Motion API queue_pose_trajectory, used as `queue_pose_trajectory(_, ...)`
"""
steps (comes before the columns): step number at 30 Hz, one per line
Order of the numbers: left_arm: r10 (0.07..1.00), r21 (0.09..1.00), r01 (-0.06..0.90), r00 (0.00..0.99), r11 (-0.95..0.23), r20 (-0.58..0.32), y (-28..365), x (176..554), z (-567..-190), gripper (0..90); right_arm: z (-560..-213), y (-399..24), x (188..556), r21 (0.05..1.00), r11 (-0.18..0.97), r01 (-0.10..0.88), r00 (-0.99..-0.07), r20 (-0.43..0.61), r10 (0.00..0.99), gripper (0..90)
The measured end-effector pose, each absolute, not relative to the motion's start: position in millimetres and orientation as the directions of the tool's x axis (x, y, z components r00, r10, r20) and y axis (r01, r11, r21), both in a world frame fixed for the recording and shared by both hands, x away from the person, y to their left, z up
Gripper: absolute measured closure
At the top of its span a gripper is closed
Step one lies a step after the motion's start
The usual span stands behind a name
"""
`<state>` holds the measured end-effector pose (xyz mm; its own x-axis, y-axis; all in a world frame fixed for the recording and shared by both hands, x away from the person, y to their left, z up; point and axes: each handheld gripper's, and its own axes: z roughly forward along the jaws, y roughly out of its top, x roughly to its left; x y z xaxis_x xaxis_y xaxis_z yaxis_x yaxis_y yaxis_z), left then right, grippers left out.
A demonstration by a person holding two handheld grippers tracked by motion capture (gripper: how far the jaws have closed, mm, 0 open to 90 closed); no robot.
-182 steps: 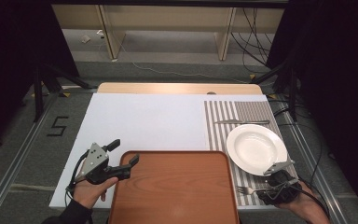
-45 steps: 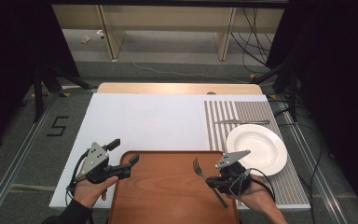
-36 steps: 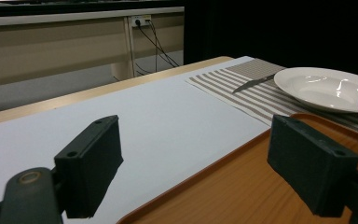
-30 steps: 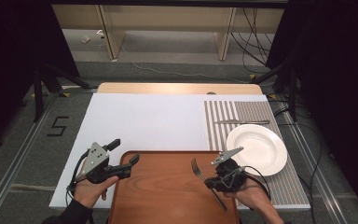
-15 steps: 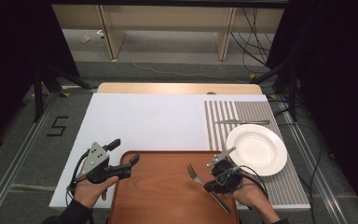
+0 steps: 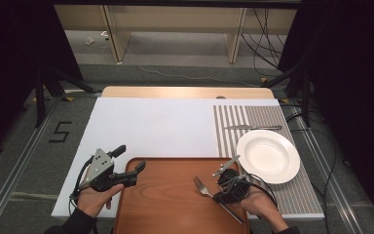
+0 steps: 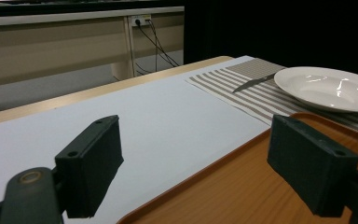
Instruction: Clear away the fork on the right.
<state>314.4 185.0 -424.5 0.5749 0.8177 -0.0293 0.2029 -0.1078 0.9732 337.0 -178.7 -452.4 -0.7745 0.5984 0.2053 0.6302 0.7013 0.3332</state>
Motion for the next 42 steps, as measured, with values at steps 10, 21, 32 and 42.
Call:
queue_pose_trajectory(10, 0.818, 0.974, 0.203, 0.574, -0.106, -0.031, 185, 314, -424, 17.3, -453, -176, 335, 0.339, 0.706, 0.622, -0.780, 0.191, 0.595, 73.2)
queue_pose_trajectory(21, 0.818, 0.974, 0.200, 0.574, -0.105, -0.030, 185, 314, -424, 17.4, -445, -157, 321, 0.474, 0.756, 0.451, -0.878, 0.086, 0.470, 80.7)
queue_pose_trajectory(32, 0.818, 0.974, 0.201, 0.574, -0.106, -0.029, 185, 314, -424, 17.5, -453, -151, 317, 0.421, 0.808, 0.412, -0.896, 0.028, 0.443, 90.0)
queue_pose_trajectory(42, 0.818, 0.973, 0.203, 0.574, -0.106, -0.031, 185, 314, -425, 17.7, -459, -149, 317, 0.375, 0.836, 0.400, -0.895, -0.038, 0.445, 90.0)
